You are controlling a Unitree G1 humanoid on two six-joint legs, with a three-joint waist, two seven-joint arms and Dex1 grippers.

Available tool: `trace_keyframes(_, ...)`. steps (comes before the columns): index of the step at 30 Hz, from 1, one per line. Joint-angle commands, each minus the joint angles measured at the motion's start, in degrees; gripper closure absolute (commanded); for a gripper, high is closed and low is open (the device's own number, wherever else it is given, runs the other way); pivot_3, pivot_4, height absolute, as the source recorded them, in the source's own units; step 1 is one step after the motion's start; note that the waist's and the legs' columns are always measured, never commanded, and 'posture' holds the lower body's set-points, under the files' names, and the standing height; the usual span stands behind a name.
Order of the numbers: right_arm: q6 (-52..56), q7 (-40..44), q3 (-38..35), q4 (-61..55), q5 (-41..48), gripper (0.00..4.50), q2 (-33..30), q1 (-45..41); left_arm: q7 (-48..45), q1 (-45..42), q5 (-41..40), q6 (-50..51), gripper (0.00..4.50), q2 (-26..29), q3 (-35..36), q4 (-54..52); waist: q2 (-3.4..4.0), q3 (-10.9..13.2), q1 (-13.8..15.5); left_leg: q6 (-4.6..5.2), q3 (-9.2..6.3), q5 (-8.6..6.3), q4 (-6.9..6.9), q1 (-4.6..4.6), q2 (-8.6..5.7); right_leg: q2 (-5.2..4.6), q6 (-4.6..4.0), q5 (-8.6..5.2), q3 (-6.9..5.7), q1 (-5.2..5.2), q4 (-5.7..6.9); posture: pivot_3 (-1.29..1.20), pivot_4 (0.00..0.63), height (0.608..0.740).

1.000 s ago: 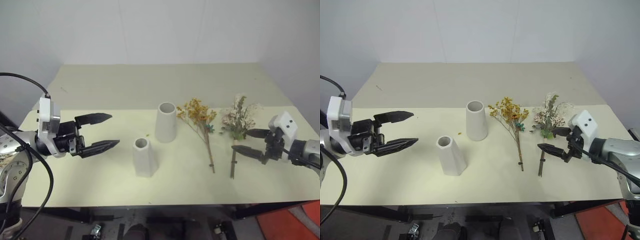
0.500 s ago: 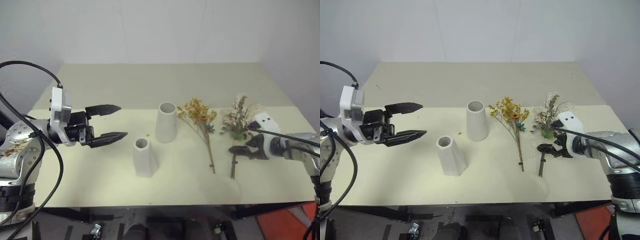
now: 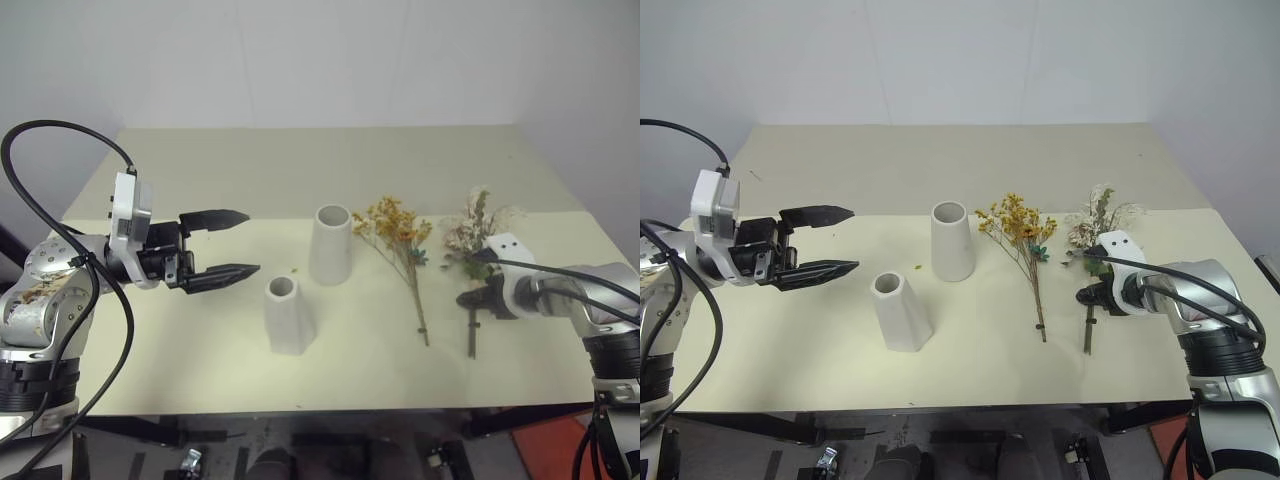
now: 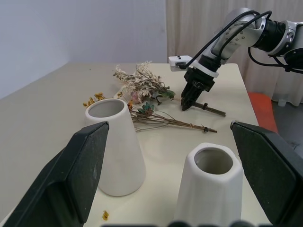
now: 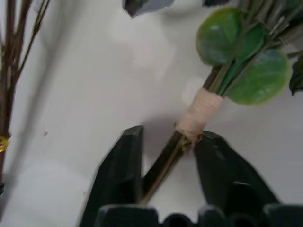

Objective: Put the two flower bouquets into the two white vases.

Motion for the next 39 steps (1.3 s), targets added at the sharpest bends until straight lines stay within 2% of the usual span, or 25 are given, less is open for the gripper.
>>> trace_keyframes(1,-0.2,-2.0,-2.1,0.8,-1.2,4.01,0.8,-1.1,0.7,-1.0,0.2,-1.2,0.00,0.4,1.7,-0.7,-0.01,0.0,-0.1,0.00,-0.01,0.00,0.00,0.00,0.00,0.00,0.00,0.00,0.00,0.00,0.00,0.00,0.150,0.740)
trace_keyframes(2,-0.2,-2.9,-2.8,1.3,-1.6,4.30,1.1,-1.4,0.9,-0.9,0.2,-1.2,0.00,0.4,1.8,-0.7,-0.01,0.0,-0.1,0.00,-0.01,0.00,0.00,0.00,0.00,0.00,0.00,0.00,0.00,0.00,0.00,0.00,0.150,0.740)
trace_keyframes(10,-5.0,-16.4,-12.3,8.7,-7.6,4.34,6.7,-7.3,7.1,-1.4,3.2,0.0,0.00,0.4,1.3,0.0,-0.01,0.0,-0.1,0.00,-0.01,0.00,-0.03,-0.02,-0.01,0.00,0.00,0.00,0.00,-0.05,0.03,0.00,0.150,0.740)
trace_keyframes(14,-18.6,-20.4,-18.7,7.3,-7.4,4.34,11.0,-7.8,9.0,-1.9,4.4,0.3,0.00,0.4,0.7,0.5,-0.01,0.0,-0.1,0.00,-0.02,0.00,-0.04,-0.10,-0.01,0.00,0.00,0.01,0.02,-0.12,0.07,0.00,0.150,0.740)
trace_keyframes(16,-29.2,-21.6,-21.4,4.5,-6.2,4.34,14.6,-7.9,10.4,-1.8,5.0,1.0,0.00,0.7,0.8,0.3,-0.01,0.0,-0.2,-0.01,-0.01,0.00,-0.05,-0.11,-0.01,0.00,0.00,0.01,0.00,-0.13,0.08,0.00,0.150,0.740)
trace_keyframes(22,-41.2,-15.1,-25.6,1.5,3.9,4.34,22.6,-11.2,11.3,-1.4,4.7,1.2,0.00,0.3,2.2,0.4,0.01,0.0,-1.2,-0.02,-0.09,0.01,-0.06,-0.10,0.01,0.01,0.01,0.01,0.05,-0.17,0.20,0.00,0.150,0.740)
trace_keyframes(26,-44.8,-10.8,-24.4,1.6,8.0,4.34,26.6,-14.2,11.5,-1.6,3.6,1.1,0.00,-0.2,3.2,0.3,0.03,0.0,-1.4,-0.02,-0.12,0.01,-0.09,-0.08,0.03,0.02,0.00,0.01,0.05,-0.19,0.29,0.00,0.150,0.740)
trace_keyframes(31,-51.3,-6.2,-20.9,3.5,8.5,4.34,30.5,-16.5,11.3,-0.9,3.0,1.2,0.00,0.0,4.0,-0.1,0.03,0.0,-1.4,-0.02,-0.13,0.01,-0.09,-0.09,0.03,0.03,0.00,0.01,0.04,-0.19,0.30,0.00,0.150,0.740)
trace_keyframes(39,-58.8,-4.3,-16.7,7.4,8.0,4.34,36.8,-19.5,11.5,0.5,2.2,1.3,0.00,0.3,5.0,-1.2,0.06,0.0,-1.5,-0.05,-0.14,0.03,-0.09,-0.10,0.03,0.03,0.00,0.01,0.05,-0.28,0.36,0.00,0.150,0.740)
